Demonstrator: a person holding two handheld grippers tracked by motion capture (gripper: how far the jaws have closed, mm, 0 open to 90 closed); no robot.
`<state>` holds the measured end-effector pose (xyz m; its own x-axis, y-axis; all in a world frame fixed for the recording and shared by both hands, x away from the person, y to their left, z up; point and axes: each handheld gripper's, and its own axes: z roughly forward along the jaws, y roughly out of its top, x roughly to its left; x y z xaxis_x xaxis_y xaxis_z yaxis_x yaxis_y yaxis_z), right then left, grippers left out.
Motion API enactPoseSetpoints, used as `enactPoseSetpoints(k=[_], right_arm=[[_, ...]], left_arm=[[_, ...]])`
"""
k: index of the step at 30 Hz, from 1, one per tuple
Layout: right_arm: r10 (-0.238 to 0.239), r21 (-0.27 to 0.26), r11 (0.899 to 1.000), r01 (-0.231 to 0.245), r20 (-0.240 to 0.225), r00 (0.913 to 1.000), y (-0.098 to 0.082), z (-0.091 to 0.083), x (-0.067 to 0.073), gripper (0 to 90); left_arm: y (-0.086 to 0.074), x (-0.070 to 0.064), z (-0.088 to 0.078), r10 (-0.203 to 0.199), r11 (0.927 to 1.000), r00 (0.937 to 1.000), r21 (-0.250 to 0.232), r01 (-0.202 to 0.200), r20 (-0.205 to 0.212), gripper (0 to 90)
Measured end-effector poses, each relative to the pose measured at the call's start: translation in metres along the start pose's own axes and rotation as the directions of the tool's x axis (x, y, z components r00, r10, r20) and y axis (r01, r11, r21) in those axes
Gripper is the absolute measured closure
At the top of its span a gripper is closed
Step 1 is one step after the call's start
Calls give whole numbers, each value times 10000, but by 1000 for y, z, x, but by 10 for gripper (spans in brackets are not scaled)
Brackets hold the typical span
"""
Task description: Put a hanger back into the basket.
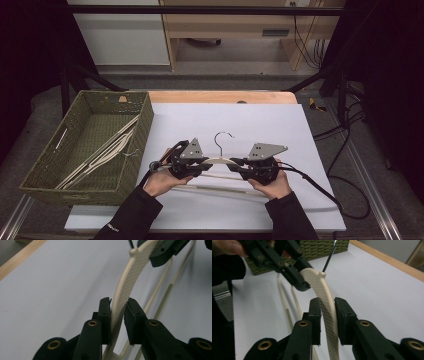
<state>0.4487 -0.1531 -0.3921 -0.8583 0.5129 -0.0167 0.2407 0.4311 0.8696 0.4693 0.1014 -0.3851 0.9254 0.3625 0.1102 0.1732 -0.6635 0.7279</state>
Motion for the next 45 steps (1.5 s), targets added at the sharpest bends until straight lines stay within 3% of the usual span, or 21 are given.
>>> enactPoseSetpoints(k=[3, 5, 9, 13, 15, 17, 22, 25, 29, 35, 39, 44, 45], right_arm=[[32, -174, 9998, -27, 304, 9995, 0, 0, 0, 663], [126, -200, 9997, -117, 449, 9989, 0, 1, 0, 615], [141, -384, 9992, -111, 806, 9966, 0, 1, -1, 515], [255, -666, 9976, -194, 919, 9954, 1, -5, -1, 418], [270, -805, 9966, -177, 1168, 9928, 2, -10, -2, 369], [385, -958, 9951, -256, 1348, 9901, 3, -15, -3, 324], [1023, -1330, 9878, -807, 1645, 9811, -5, -29, -11, 242], [1491, -1504, 9812, -1210, 1917, 9701, -12, -36, -16, 190], [1851, -1604, 9755, -1502, 2312, 9551, -22, -45, -23, 128], [2486, -1845, 9607, -2074, 2392, 9386, -30, -53, -29, 89], [2678, -1889, 9555, -2267, 2329, 9349, -34, -56, -31, 79], [2722, -1959, 9537, -2281, 2400, 9318, -36, -60, -32, 62], [2738, -1991, 9529, -2288, 2402, 9313, -37, -62, -32, 61]], left_arm=[[1, -5, 0, -226, 9997, 9996, -98, 228, 146, 799], [2, -8, -1, -81, 10000, 9998, 35, 80, 179, 817], [3, -11, -1, -292, 9995, 9988, 124, 287, 387, 858], [1, -11, -1, -852, 9963, 9962, -117, 854, 203, 862], [1, -9, -4, -782, 9969, 9969, -14, 781, -130, 862], [0, -8, -8, -1071, 9941, 9939, -228, 1065, -281, 863], [1, -6, -25, -1435, 9885, 9881, -572, 1403, -552, 862], [4, -5, -38, -1556, 9854, 9847, -817, 1491, -789, 862], [9, -3, -55, -1629, 9824, 9812, -1089, 1516, -1038, 862], [18, 1, -80, -1573, 9811, 9782, -1344, 1392, -1353, 862], [25, 6, -103, -1460, 9807, 9773, -1524, 1226, -1533, 862], [28, 14, -121, -1504, 9780, 9735, -1697, 1211, -1723, 862], [30, 17, -131, -1546, 9766, 9707, -1774, 1219, -1842, 862]])
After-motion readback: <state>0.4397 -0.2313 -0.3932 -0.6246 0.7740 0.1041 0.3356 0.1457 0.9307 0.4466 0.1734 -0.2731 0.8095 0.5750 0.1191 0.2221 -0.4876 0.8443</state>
